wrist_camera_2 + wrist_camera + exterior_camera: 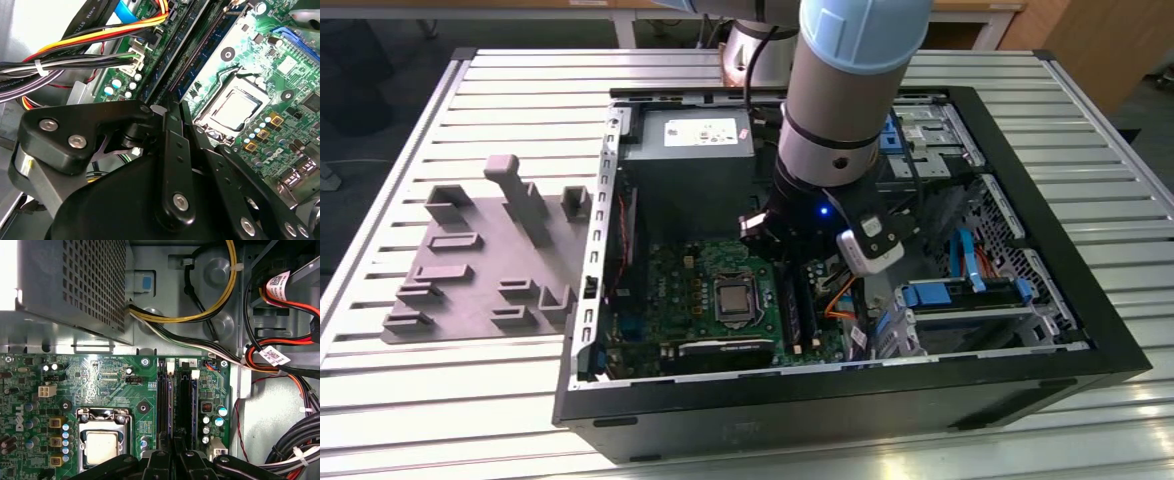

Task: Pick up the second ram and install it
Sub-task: 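Press down the second ram until it locks into place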

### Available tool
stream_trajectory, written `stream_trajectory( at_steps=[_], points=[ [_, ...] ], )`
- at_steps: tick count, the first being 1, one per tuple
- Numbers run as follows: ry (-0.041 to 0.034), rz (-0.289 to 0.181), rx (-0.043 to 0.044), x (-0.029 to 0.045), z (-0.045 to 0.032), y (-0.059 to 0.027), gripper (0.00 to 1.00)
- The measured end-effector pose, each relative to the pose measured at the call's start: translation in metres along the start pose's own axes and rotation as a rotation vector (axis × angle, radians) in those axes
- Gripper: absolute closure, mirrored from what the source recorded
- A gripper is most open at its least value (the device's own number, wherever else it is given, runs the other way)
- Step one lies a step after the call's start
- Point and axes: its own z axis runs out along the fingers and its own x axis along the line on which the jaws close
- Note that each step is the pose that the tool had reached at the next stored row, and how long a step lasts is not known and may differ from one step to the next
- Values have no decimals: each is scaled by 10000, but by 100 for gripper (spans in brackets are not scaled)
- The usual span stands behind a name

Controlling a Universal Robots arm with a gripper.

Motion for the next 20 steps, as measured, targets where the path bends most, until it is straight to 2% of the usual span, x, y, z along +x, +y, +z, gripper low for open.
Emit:
stream_trajectory(
  at_steps=[1, 2, 6, 8, 12, 13, 14, 15, 20],
  points=[
    [0, 0, 0, 0, 0, 0, 85],
    [0, 0, 1, 0, 0, 0, 79],
    [0, 0, 0, 0, -10, 0, 79],
    [1, 1, 2, 3, -74, -1, 79],
    [1, 1, 0, 9, -247, -3, 79],
    [1, 0, 1, 10, -266, -3, 79],
    [1, 0, -1, 10, -268, -3, 80],
    [0, 1, -2, 10, -268, -3, 87],
    [1, -1, -7, 9, -252, -3, 89]
  ],
)
